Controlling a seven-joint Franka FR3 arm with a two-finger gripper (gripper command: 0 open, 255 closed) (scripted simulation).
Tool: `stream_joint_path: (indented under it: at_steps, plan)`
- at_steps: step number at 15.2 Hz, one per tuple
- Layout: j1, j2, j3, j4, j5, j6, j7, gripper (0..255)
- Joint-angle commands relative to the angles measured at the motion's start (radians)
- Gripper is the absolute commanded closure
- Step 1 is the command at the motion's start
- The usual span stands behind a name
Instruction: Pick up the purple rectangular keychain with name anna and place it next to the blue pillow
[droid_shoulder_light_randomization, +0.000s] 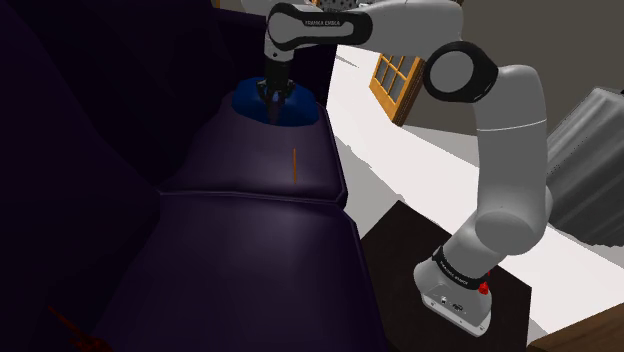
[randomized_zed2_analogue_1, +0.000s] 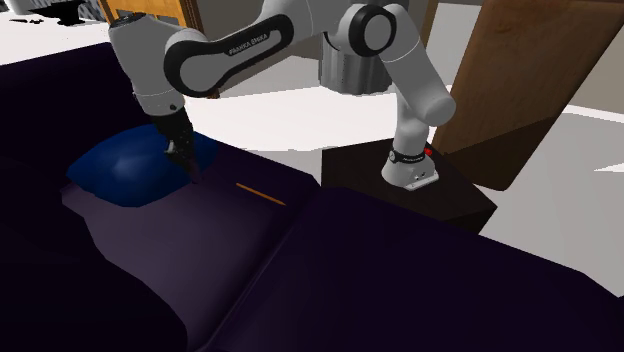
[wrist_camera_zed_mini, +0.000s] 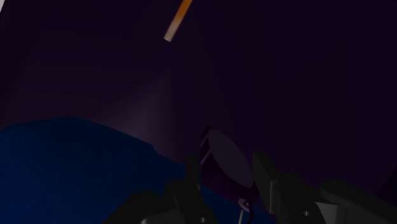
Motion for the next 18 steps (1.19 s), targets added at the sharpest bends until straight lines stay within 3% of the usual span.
stream_joint_path:
  at_steps: [1,9,17,18]
  plan:
    - [-0.001,0.003,0.000,-0.022,-0.001,0.025,0.003,255]
    - [-0.005,0.025,-0.005,-0.100,-0.008,0.124,0.010,255]
    - [-0.005,0.025,-0.005,-0.100,-0.008,0.124,0.010,255]
    - [-0.005,0.025,-0.005,-0.100,-0.008,0.124,0.010,0]
